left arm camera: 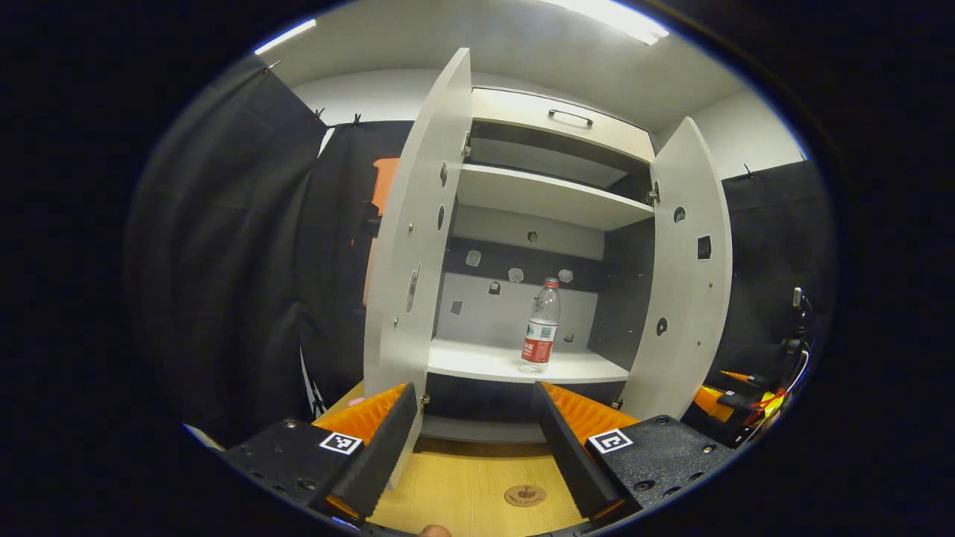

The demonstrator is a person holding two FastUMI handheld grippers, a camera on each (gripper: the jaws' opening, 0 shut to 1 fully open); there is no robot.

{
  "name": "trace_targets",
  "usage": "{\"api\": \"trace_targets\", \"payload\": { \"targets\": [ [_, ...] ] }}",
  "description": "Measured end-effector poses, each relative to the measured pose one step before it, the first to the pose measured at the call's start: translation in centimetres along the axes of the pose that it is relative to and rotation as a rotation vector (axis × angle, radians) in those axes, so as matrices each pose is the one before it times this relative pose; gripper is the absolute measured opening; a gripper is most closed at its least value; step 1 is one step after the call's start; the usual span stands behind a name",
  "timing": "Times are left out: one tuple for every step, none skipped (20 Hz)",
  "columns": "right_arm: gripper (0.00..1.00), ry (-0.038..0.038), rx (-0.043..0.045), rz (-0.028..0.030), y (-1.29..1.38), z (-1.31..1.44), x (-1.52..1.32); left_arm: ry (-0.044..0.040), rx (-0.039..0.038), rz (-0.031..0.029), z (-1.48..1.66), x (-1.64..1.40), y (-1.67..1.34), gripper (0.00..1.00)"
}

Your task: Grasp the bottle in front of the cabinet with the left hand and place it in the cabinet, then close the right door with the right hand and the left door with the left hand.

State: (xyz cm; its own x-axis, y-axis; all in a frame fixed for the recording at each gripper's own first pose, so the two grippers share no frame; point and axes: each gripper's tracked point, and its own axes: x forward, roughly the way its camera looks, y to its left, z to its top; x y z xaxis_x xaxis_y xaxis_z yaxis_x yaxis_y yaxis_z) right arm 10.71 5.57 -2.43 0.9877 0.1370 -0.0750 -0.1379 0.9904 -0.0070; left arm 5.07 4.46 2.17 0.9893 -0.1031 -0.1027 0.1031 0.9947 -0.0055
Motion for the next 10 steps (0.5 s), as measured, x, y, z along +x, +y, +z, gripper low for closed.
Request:
{"api": "trace_targets", "payload": {
  "targets": [
    [0.99,-0.00107,-0.00230,0.00858,0.440,-0.018,0.173,-0.00316,-0.00118,0.00408,0.100,0.004,0.200,0.95],
    [0.99,-0.00123,-0.00411,0.00828,0.444,0.072,0.164,-0.00177,-0.00005,0.00482,0.038,-0.029,0.320,0.95],
    [0.95,-0.00178,-0.00385,0.00788,0.469,0.018,0.220,-0.00071,0.00048,0.00621,-0.032,-0.052,0.291,0.95],
    [0.92,-0.00199,-0.00450,0.00949,0.238,-0.003,0.059,-0.00031,0.00072,0.00657,-0.039,-0.038,0.306,0.95],
    [0.89,-0.00086,-0.00470,0.00809,0.132,-0.018,0.173,-0.00119,0.00088,0.00676,0.016,-0.038,0.303,0.95],
    [0.85,-0.00331,-0.00282,0.00651,0.165,0.096,0.153,-0.00165,0.00065,0.00405,0.059,-0.065,0.225,0.95],
    [0.85,-0.00214,0.00042,0.00333,0.201,0.051,0.177,-0.00315,0.00103,0.00209,0.086,-0.110,0.192,0.95],
    [0.85,-0.00005,0.00285,0.00345,0.658,-0.086,0.485,-0.00364,0.00176,0.00170,0.051,-0.079,0.188,0.95],
    [0.92,0.00099,0.00484,0.00495,0.449,-0.076,0.232,-0.00324,0.00253,0.00398,0.104,-0.055,0.278,0.95],
    [0.92,0.00096,0.00581,0.00560,0.205,-0.025,0.131,-0.00372,0.00201,0.00441,0.122,-0.047,0.218,0.95]
  ]
}}
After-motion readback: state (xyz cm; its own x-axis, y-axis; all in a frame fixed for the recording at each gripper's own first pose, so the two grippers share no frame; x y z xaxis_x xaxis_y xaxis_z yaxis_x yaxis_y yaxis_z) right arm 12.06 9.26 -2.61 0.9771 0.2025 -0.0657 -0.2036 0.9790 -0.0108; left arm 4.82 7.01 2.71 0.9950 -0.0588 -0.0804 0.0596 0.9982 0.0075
